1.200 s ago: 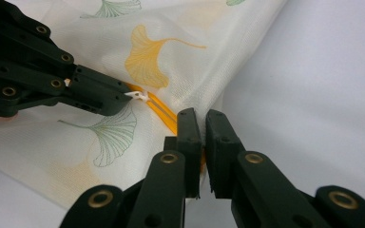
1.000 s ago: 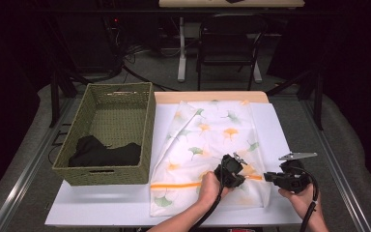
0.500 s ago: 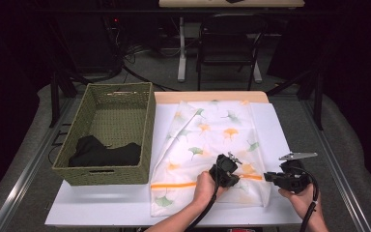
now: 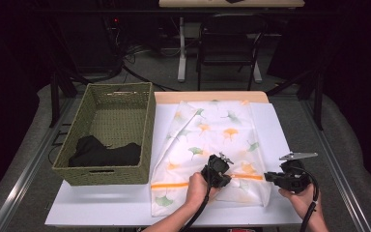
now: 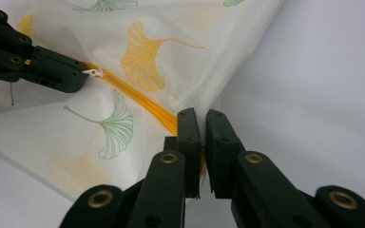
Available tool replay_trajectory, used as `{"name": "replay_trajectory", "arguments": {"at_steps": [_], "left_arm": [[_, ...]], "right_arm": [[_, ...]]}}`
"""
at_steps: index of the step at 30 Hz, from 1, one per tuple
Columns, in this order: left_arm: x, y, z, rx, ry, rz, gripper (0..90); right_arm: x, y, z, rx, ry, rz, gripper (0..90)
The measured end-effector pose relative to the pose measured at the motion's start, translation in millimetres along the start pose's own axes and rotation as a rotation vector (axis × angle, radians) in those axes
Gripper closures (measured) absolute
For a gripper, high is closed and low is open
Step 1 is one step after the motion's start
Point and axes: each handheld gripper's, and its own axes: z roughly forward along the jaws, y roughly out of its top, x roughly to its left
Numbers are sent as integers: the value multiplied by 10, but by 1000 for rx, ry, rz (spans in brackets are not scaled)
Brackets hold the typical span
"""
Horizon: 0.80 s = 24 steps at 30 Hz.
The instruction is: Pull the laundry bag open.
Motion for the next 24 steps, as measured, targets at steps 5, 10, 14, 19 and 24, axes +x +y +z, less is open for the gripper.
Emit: {"name": "replay_trajectory", "arguments": {"at_steps": [5, 10, 14, 19, 24], "left_arm": [[49, -69, -53, 1, -1, -10, 900], [77, -123, -96, 3, 4, -15, 900], [107, -172, -134, 1, 14, -30, 900], [141, -207, -171, 5, 21, -30, 900], [178, -261, -216, -2, 22, -37, 900]], "right_arm": [[-8, -2, 4, -2, -1, -1, 857], [-8, -1, 4, 4, -2, 0, 857], [-8, -3, 2, 4, -2, -3, 857], [-2, -5, -3, 4, -3, -1, 857], [-1, -5, 3, 6, -5, -3, 857]]}}
